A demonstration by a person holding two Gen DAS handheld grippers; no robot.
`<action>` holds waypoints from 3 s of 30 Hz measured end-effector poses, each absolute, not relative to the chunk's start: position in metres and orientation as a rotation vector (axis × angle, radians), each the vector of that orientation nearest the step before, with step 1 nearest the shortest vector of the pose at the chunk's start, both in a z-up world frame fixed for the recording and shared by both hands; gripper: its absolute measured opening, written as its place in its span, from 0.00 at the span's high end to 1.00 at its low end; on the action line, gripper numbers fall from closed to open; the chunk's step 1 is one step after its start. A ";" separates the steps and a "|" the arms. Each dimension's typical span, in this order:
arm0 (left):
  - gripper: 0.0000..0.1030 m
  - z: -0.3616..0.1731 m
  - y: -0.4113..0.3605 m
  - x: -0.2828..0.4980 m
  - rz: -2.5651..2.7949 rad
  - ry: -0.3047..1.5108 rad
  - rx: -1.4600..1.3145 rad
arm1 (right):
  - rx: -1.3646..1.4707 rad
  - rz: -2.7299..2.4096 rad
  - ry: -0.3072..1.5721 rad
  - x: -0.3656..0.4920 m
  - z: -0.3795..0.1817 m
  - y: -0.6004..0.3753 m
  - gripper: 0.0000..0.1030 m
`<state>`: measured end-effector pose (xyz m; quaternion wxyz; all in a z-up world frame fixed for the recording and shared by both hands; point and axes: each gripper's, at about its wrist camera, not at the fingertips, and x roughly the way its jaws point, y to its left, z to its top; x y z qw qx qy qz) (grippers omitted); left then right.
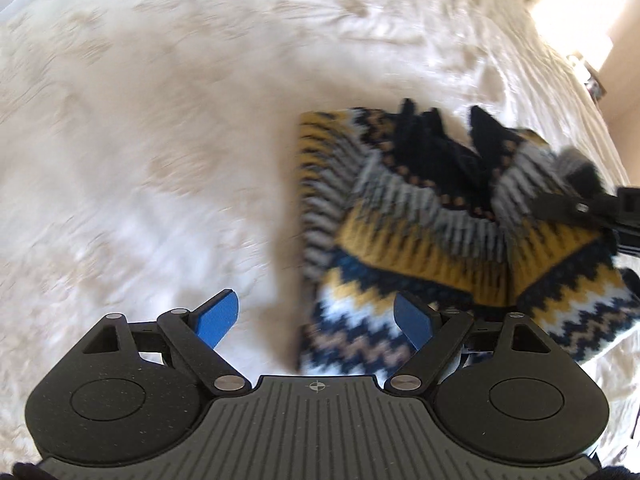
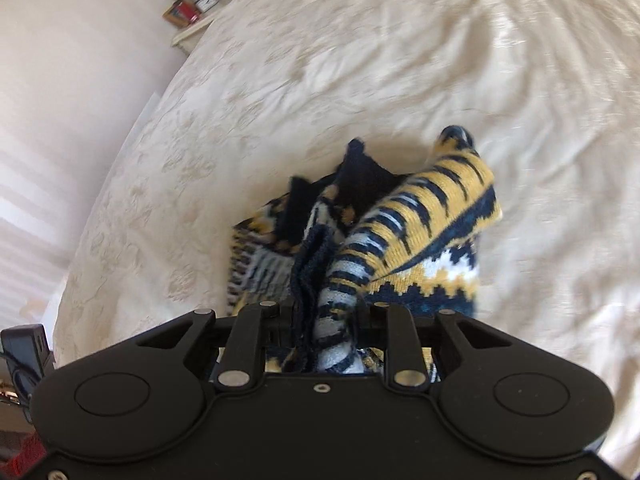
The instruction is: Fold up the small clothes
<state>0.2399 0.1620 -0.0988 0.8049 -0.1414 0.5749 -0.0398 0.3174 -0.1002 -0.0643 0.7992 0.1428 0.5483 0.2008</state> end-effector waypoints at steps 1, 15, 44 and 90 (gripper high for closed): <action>0.18 -0.100 0.167 0.237 -0.079 1.232 -0.306 | 0.291 0.442 1.189 0.318 -0.068 -0.086 0.68; 0.18 -0.101 0.206 0.216 -0.047 1.241 -0.350 | 0.229 0.526 1.113 0.314 -0.086 -0.014 0.53; 0.18 -0.102 0.169 0.296 -0.302 1.309 -0.458 | -0.751 0.610 0.808 0.162 -0.115 0.040 0.65; 0.33 -0.123 0.169 0.313 -0.243 1.221 -0.304 | -0.029 0.630 1.061 0.227 -0.093 -0.025 0.20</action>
